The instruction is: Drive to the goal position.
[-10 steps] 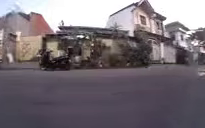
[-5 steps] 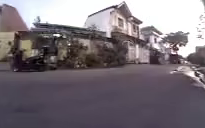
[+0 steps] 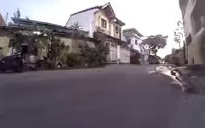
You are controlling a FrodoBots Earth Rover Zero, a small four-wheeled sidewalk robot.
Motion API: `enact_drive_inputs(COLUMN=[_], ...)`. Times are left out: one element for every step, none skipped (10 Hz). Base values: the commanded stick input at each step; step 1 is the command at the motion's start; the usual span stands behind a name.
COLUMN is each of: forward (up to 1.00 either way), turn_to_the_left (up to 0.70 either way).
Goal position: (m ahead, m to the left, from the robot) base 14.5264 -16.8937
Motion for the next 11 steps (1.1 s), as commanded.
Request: enact_drive_inputs(forward=[0.0, 0.03, 0.09, 0.9, 1.0, 1.0, 1.0, 1.0, 1.0, 1.0, 1.0], turn_to_the_left=[0.0, 0.0, 0.0, 0.0, 0.0, 0.0, 0.0, 0.0, 0.0, -0.09, -0.28])
